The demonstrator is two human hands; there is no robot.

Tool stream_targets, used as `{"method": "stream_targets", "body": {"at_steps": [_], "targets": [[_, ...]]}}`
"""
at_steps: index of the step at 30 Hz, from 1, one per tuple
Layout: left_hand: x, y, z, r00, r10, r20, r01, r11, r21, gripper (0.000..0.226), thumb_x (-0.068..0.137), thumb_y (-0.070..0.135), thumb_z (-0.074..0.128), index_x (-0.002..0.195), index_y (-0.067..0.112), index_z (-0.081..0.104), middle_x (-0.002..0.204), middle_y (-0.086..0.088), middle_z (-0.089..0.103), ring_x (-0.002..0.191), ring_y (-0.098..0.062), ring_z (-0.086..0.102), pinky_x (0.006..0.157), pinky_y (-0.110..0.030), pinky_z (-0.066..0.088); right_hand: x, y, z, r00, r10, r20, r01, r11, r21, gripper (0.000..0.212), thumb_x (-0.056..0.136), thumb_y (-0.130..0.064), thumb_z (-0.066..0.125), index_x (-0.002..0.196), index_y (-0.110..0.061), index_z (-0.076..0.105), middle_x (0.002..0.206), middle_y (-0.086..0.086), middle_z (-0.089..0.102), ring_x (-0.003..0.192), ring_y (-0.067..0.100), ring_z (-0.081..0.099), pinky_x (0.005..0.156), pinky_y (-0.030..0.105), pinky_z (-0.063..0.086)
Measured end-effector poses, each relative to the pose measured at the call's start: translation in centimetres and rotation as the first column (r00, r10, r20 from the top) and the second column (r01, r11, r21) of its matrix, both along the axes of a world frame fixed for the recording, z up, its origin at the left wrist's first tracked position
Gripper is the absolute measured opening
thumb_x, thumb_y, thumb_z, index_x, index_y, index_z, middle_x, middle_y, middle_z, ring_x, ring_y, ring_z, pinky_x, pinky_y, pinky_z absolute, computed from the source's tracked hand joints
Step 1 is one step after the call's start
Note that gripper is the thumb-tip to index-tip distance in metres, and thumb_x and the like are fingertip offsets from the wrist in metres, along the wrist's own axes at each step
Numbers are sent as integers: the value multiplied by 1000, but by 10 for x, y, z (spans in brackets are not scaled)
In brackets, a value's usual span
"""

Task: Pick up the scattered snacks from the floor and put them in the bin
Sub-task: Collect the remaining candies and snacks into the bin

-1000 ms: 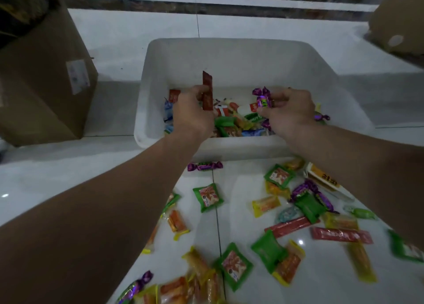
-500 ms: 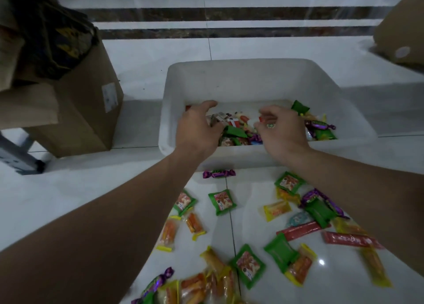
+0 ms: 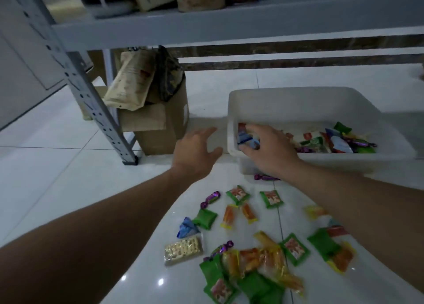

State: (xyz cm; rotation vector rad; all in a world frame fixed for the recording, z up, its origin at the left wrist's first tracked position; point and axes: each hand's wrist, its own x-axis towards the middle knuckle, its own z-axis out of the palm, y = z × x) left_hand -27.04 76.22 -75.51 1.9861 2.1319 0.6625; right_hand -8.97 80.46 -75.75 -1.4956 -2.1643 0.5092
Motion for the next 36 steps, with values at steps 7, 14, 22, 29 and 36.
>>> {"method": "stream_targets", "body": {"at_steps": [7, 14, 22, 29, 36], "targets": [[-27, -66, -51, 840, 302, 451, -246, 952, -180, 63, 86, 43, 65, 142, 27, 42, 146, 1, 44, 134, -19, 41, 109, -33, 33, -39, -37, -47, 988, 150, 22, -140, 961, -239, 71, 89, -49, 59, 149, -28, 27, 153, -2, 32, 138, 18, 33, 111, 39, 33], [-45, -93, -102, 842, 348, 412, -229, 923, -311, 68, 84, 37, 70, 144, 29, 38, 145, -2, 45, 132, -22, 42, 106, -33, 34, -53, -56, -83, 960, 275, 53, -240, 904, -355, 72, 89, -47, 60, 150, -30, 25, 152, 0, 33, 136, 19, 35, 109, 39, 35], [-69, -126, -158, 992, 59, 109, 11, 834, -551, 101, 62, 34, 86, 146, 34, 31, 143, 1, 43, 128, -21, 40, 105, -37, 39, -53, -59, -107, 949, 297, 103, -236, 890, -389, 69, 90, -44, 60, 149, -32, 26, 149, 2, 37, 134, 22, 37, 108, 42, 36], [-71, -123, -172, 997, -57, 57, 78, 845, -529, 97, 65, 27, 85, 145, 31, 31, 142, -3, 40, 124, -23, 42, 101, -42, 43, -57, -63, -127, 934, 330, 137, -245, 872, -425, 69, 89, -43, 62, 148, -32, 28, 149, 3, 37, 134, 23, 39, 105, 42, 39], [-67, -113, -182, 996, -46, 70, 74, 876, -477, 82, 66, 30, 84, 136, 30, 42, 124, -3, 49, 109, -21, 49, 89, -37, 49, -65, -65, -142, 920, 360, 153, -258, 853, -454, 62, 89, -38, 63, 145, -32, 36, 146, 1, 42, 129, 22, 45, 100, 34, 41]]}}
